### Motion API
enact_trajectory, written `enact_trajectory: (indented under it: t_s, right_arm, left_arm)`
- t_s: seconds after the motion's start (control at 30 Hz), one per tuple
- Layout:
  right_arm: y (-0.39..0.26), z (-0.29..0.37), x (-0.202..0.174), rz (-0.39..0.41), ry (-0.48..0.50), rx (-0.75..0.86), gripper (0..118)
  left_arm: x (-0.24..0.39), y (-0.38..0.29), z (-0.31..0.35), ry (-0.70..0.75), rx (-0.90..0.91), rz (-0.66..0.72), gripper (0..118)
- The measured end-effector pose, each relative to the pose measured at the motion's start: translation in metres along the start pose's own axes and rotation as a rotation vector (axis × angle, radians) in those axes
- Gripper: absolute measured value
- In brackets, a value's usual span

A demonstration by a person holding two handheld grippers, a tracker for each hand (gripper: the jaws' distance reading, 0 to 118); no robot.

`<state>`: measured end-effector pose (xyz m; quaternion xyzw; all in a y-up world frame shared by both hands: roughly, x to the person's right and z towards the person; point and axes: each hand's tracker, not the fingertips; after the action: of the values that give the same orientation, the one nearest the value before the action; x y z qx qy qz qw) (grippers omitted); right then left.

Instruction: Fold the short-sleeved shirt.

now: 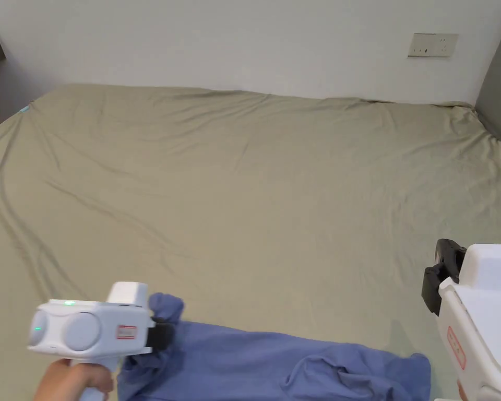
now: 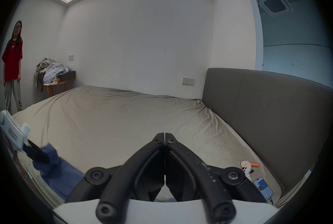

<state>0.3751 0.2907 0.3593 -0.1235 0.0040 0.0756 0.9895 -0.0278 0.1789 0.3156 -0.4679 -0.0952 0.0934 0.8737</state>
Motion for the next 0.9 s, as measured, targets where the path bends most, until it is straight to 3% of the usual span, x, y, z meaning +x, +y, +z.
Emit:
enact_trajectory:
  t_s: [0.2, 0.37, 0.4, 0.43, 0.47, 0.5, 0.53, 0.57, 0.73, 0.9]
  right_arm:
    - [-0.002, 0.007, 0.011, -0.006, -0.014, 0.0, 2]
    - [-0.005, 0.01, 0.022, -0.01, -0.035, -0.007, 2]
    - [-0.005, 0.01, 0.023, -0.011, -0.038, -0.007, 2]
    - [-0.005, 0.011, 0.024, -0.012, -0.042, -0.008, 2]
    - [-0.005, 0.011, 0.025, -0.013, -0.044, -0.008, 2]
    - [-0.005, 0.011, 0.025, -0.017, -0.047, -0.009, 2]
    - [-0.005, 0.011, 0.025, -0.019, -0.048, -0.009, 2]
    - [-0.005, 0.011, 0.025, -0.021, -0.047, -0.009, 2]
    - [-0.005, 0.011, 0.023, -0.022, -0.043, -0.012, 2]
    - [-0.003, 0.012, 0.018, -0.019, -0.027, -0.007, 2]
  left_arm:
    - [0.062, -0.002, -0.054, -0.075, -0.079, -0.009, 8]
    - [0.08, -0.009, -0.073, -0.056, -0.124, -0.029, 12]
    - [0.08, -0.01, -0.073, -0.05, -0.119, -0.03, 21]
    - [0.082, -0.01, -0.069, -0.068, -0.112, -0.032, 44]
    - [0.081, -0.01, -0.066, -0.104, -0.105, -0.022, 88]
    - [0.08, -0.009, -0.064, -0.156, -0.102, 0.002, 114]
    - [0.08, -0.009, -0.061, -0.167, -0.099, 0.024, 118]
    - [0.083, -0.009, -0.052, -0.173, -0.068, 0.035, 113]
    - [0.073, 0.0, -0.02, -0.189, 0.085, 0.084, 112]
    - [0.057, -0.01, 0.018, -0.045, 0.393, 0.096, 79]
